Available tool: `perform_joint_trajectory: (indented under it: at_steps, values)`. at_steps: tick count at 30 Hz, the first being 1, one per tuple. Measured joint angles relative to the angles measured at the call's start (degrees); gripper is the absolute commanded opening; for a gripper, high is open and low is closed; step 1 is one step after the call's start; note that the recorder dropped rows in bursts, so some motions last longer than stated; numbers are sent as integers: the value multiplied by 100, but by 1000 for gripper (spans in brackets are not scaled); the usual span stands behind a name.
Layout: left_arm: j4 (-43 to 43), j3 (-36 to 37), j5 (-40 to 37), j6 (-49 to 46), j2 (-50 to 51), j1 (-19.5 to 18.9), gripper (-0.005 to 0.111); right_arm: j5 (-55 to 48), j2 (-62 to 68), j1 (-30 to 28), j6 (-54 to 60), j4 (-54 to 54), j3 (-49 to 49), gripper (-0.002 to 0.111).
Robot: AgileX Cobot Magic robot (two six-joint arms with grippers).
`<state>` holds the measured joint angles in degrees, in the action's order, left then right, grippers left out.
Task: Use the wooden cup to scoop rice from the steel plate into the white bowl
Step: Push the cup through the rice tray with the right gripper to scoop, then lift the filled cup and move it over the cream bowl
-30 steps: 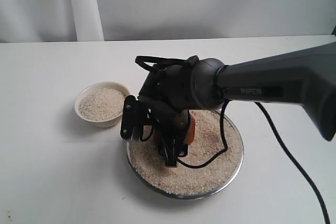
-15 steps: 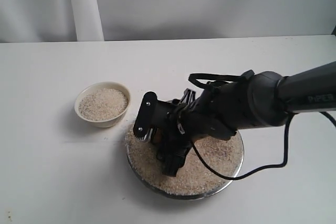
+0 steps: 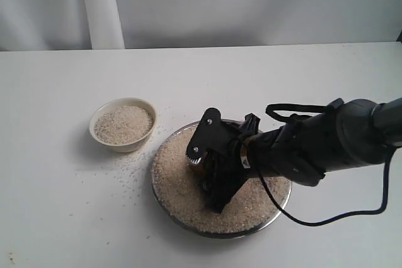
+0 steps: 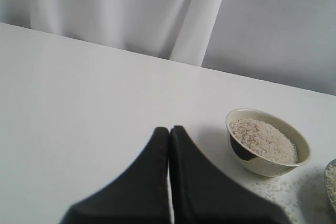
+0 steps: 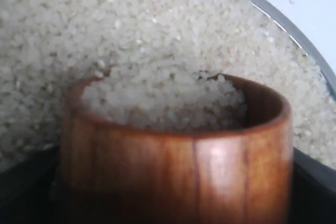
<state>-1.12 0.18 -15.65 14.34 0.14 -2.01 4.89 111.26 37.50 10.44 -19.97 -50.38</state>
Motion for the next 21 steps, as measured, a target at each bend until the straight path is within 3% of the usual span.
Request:
perform_joint_trajectory:
  at_steps: [15,21]
  values:
    - [0,0,0,0,0,0,0,1403,-1035,-85,-56,390,27,0]
    - [0,0,0,0,0,0,0,199,-1022,-60,-158,390,-1277,0]
